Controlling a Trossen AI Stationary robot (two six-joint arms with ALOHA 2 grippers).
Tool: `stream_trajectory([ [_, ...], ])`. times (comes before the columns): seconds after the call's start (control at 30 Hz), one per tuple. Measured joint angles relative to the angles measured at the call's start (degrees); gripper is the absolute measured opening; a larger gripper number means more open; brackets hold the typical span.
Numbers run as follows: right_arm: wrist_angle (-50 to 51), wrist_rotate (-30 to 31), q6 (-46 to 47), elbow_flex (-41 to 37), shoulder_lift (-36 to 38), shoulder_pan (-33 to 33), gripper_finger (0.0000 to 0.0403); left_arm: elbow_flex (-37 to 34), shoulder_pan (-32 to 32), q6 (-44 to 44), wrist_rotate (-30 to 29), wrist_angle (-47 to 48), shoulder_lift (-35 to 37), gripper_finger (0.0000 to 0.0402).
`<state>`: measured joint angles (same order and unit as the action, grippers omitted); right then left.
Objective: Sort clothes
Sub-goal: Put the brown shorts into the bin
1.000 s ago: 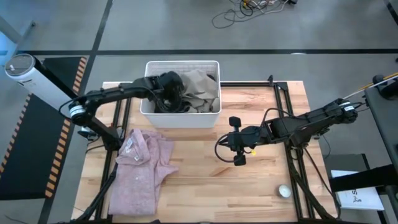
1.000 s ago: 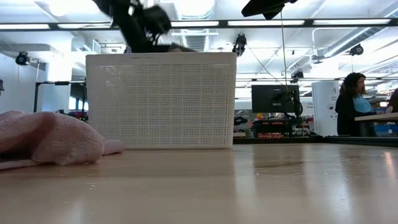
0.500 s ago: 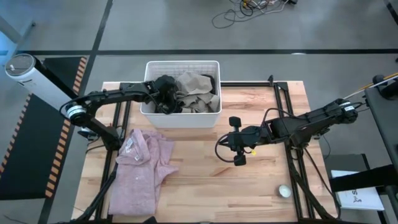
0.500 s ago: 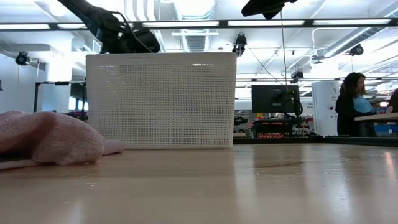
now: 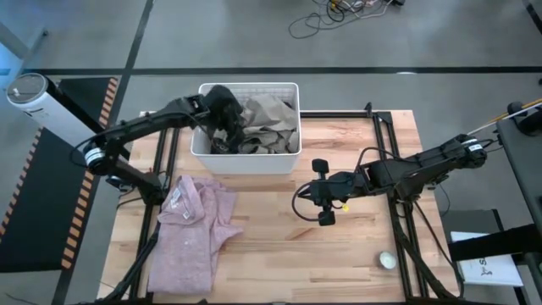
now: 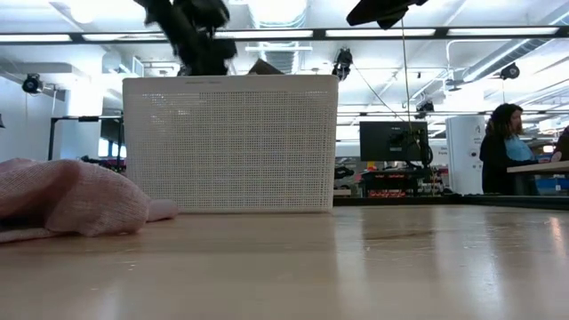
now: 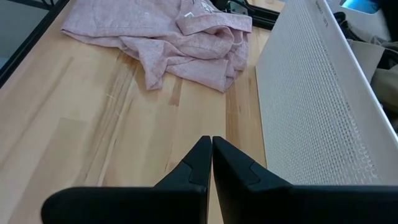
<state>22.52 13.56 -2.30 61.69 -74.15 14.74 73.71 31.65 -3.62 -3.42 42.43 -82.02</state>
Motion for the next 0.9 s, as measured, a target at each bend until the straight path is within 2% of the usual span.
stream_trajectory([
  [0.1, 0.02, 0.00, 0.27, 0.00, 0.00, 0.00, 0.0000, 3.52, -0.52, -0.40, -0.01, 1.70, 2.20, 0.0224],
  [0.2, 0.00, 0.00, 0.88, 0.00, 0.00, 0.00, 0.0000, 5.28, -0.98, -0.27, 0.26, -0.91, 4.48, 0.0251],
  [0.27, -0.02, 0.00, 0.89, 0.00, 0.00, 0.00, 0.0000, 5.28, -1.27, 0.17, 3.52, -5.99, 5.69, 0.0260],
  [0.37, -0.14, 0.00, 0.53, 0.00, 0.00, 0.00, 0.0000, 3.42, -1.89, 1.86, 11.73, -15.55, 6.36, 0.0253],
  [0.47, -0.26, 0.00, -0.43, 0.00, 0.00, 0.00, 0.0000, 0.49, -2.19, 1.73, 13.40, -23.97, 4.71, 0.0221],
  [0.6, -0.40, -0.02, -1.20, 0.00, 0.00, 0.00, 0.0000, -3.34, -1.64, 1.56, 13.06, -30.77, -0.17, 0.0153],
  [0.8, -0.26, -0.02, -2.23, 0.00, 0.00, -0.02, 0.0000, -3.71, -1.03, -1.94, 12.52, -31.93, -10.03, 0.0033],
  [0.9, 0.17, -0.02, -2.24, 0.00, 0.00, -0.04, 0.0000, -2.86, 0.38, -1.64, 10.23, -31.47, -14.35, 0.0008],
])
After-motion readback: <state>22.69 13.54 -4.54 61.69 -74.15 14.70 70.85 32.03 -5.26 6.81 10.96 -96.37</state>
